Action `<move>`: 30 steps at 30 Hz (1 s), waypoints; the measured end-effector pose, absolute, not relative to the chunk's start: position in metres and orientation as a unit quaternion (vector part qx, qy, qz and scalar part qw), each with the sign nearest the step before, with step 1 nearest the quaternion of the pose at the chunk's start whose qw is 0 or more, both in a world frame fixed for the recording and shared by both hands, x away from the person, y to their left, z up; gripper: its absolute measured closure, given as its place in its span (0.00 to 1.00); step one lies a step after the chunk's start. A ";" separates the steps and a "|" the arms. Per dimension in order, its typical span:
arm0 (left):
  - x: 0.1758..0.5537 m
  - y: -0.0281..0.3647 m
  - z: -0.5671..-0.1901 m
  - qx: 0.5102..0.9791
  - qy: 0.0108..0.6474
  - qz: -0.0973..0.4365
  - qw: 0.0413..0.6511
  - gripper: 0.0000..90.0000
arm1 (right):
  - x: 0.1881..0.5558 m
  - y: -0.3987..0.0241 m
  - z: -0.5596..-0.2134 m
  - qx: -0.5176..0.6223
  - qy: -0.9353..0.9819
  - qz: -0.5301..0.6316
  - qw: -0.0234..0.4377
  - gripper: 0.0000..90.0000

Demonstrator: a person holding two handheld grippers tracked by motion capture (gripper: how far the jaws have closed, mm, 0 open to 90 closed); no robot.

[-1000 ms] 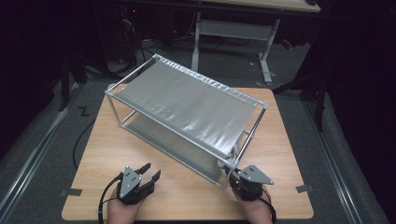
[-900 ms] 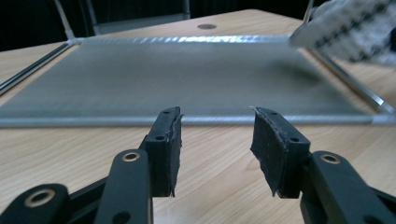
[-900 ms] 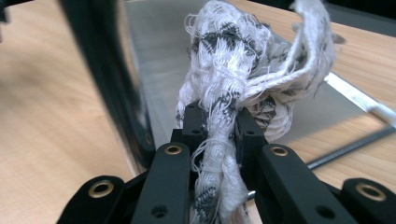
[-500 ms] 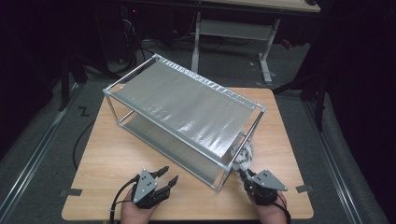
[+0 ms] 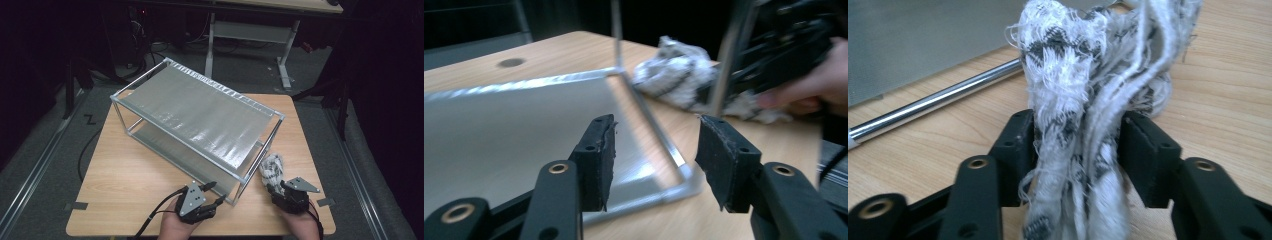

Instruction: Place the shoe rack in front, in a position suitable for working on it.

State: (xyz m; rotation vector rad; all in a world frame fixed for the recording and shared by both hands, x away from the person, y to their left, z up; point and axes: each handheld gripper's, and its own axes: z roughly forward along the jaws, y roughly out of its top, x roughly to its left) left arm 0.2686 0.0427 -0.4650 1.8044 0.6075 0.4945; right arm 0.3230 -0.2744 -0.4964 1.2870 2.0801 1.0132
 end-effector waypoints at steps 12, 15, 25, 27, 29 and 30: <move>0.276 -0.004 -0.453 0.764 0.222 0.222 0.563 0.74 | 0.327 -0.269 -0.499 0.452 0.781 0.346 0.256 0.85; 0.275 -0.003 -0.452 0.764 0.222 0.226 0.563 0.88 | 0.325 -0.269 -0.496 0.448 0.776 0.356 0.265 0.86; 0.239 0.023 -0.453 0.769 0.214 0.219 0.562 0.89 | 0.358 -0.233 -0.477 0.418 0.775 0.375 0.289 0.85; 0.234 0.027 -0.453 0.768 0.214 0.216 0.563 0.89 | 0.370 -0.222 -0.480 0.413 0.787 0.360 0.282 0.85; 0.225 0.037 -0.454 0.768 0.212 0.214 0.565 0.89 | 0.378 -0.212 -0.484 0.410 0.796 0.347 0.278 0.85; 0.225 0.037 -0.454 0.768 0.212 0.214 0.565 0.89 | 0.378 -0.212 -0.484 0.410 0.796 0.347 0.278 0.85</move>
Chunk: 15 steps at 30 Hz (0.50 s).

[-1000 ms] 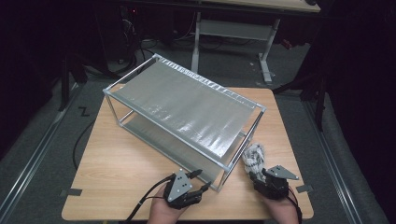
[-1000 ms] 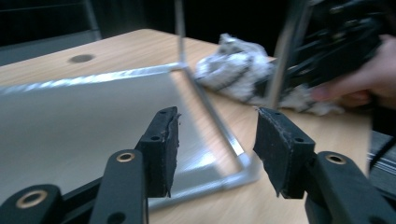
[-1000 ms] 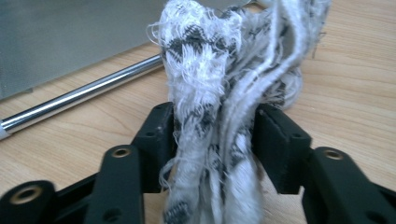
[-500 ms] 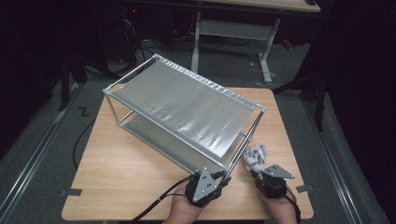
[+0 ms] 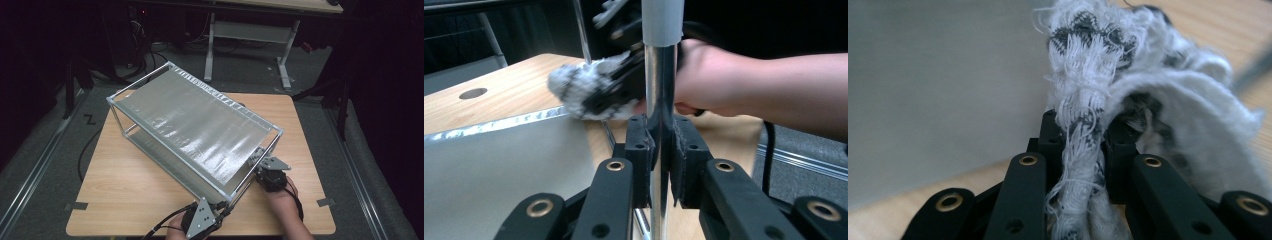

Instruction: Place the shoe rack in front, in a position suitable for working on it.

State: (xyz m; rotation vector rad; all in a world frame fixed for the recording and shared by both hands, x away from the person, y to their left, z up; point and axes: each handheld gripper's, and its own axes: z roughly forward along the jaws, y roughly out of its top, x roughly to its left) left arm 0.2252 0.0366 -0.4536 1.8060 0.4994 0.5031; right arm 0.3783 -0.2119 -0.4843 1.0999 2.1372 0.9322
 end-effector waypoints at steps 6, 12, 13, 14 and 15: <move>0.218 0.048 -0.455 0.766 0.210 0.245 0.555 0.88 | 0.388 -0.199 -0.497 0.406 0.821 0.320 0.242 0.86; 0.220 0.058 -0.455 0.762 0.227 0.270 0.543 0.87 | 0.380 -0.203 -0.500 0.401 0.819 0.324 0.250 0.86; 0.221 0.060 -0.456 0.758 0.234 0.270 0.546 0.88 | 0.379 -0.207 -0.500 0.403 0.817 0.327 0.251 0.85; 0.222 0.061 -0.456 0.757 0.236 0.270 0.547 0.88 | 0.379 -0.207 -0.500 0.403 0.817 0.327 0.251 0.85; 0.224 0.062 -0.456 0.755 0.239 0.270 0.548 0.88 | 0.379 -0.209 -0.500 0.403 0.817 0.329 0.249 0.85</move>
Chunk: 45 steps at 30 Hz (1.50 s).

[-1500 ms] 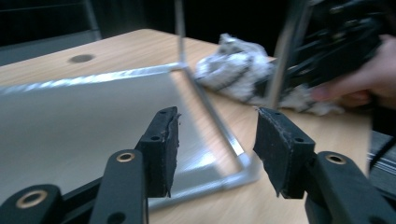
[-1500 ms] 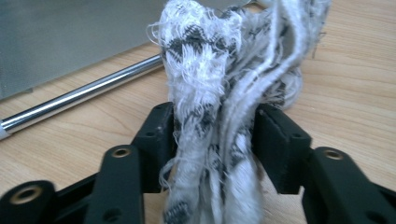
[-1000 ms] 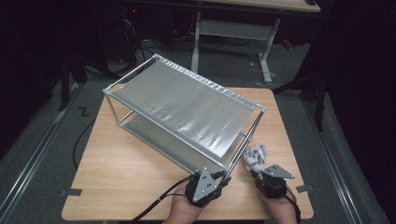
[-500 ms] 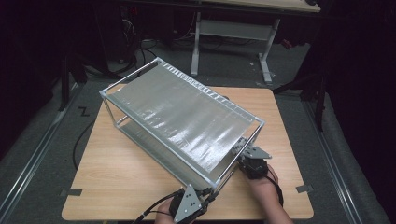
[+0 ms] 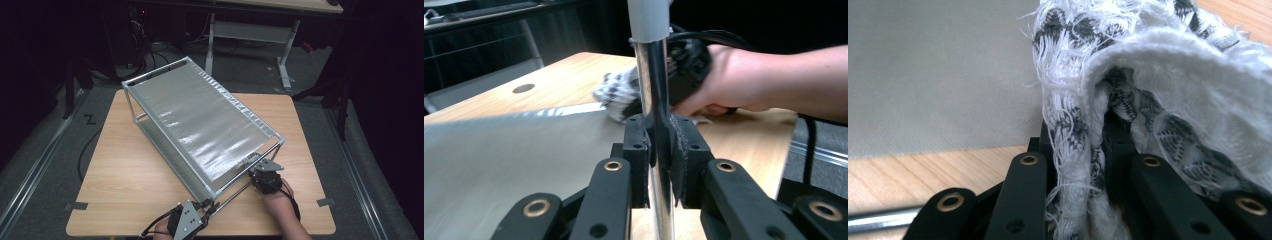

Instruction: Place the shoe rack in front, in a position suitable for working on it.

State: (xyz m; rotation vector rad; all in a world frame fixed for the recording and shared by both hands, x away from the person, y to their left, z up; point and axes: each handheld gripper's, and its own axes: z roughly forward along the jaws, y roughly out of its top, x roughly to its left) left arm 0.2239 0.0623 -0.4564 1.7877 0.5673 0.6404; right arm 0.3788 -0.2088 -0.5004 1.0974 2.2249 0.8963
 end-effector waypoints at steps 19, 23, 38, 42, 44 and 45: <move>0.232 0.075 -0.461 0.737 0.263 0.262 0.565 0.88 | 0.273 -0.175 -0.477 0.276 0.838 0.423 0.206 0.82; 0.233 0.074 -0.461 0.736 0.263 0.262 0.566 0.88 | 0.270 -0.160 -0.484 0.254 0.853 0.416 0.188 0.82; 0.232 0.074 -0.461 0.737 0.264 0.264 0.564 0.88 | 0.271 -0.140 -0.500 0.231 0.866 0.418 0.146 0.81; 0.232 0.075 -0.461 0.738 0.263 0.264 0.563 0.88 | 0.270 -0.138 -0.501 0.234 0.868 0.409 0.153 0.83; 0.231 0.076 -0.461 0.738 0.263 0.264 0.562 0.88 | 0.274 -0.141 -0.501 0.246 0.867 0.403 0.160 0.83; 0.231 0.076 -0.461 0.738 0.263 0.264 0.562 0.88 | 0.274 -0.141 -0.501 0.246 0.867 0.403 0.160 0.83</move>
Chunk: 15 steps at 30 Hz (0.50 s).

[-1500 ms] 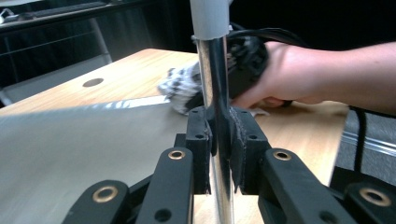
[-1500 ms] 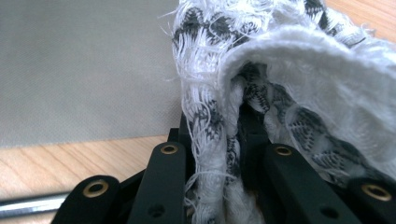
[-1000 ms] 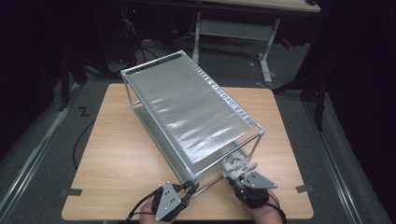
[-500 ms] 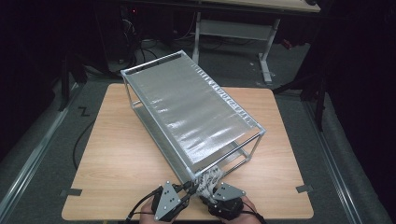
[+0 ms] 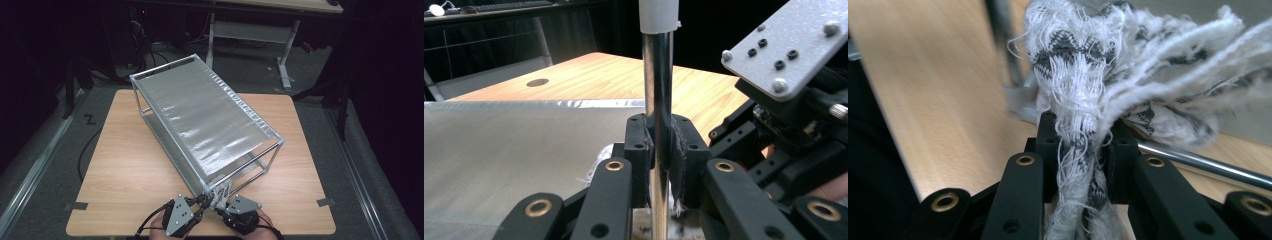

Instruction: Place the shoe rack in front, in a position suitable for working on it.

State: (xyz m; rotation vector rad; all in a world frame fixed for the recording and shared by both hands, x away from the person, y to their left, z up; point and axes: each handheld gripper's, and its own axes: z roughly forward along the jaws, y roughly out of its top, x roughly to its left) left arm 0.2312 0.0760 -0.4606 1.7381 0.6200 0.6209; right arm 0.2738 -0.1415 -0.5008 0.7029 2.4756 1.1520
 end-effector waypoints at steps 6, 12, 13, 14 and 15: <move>0.231 0.079 -0.460 0.740 0.260 0.265 0.561 0.88 | 0.285 -0.155 -0.500 0.278 0.859 0.394 0.173 0.83; 0.230 0.081 -0.461 0.740 0.259 0.266 0.561 0.88 | 0.303 -0.180 -0.501 0.327 0.841 0.389 0.183 0.81; 0.229 0.081 -0.461 0.740 0.260 0.265 0.561 0.88 | 0.306 -0.183 -0.501 0.332 0.839 0.388 0.186 0.81; 0.229 0.081 -0.461 0.739 0.260 0.265 0.562 0.88 | 0.309 -0.188 -0.502 0.340 0.836 0.387 0.188 0.81; 0.229 0.081 -0.461 0.739 0.261 0.265 0.562 0.88 | 0.312 -0.193 -0.502 0.347 0.833 0.386 0.191 0.81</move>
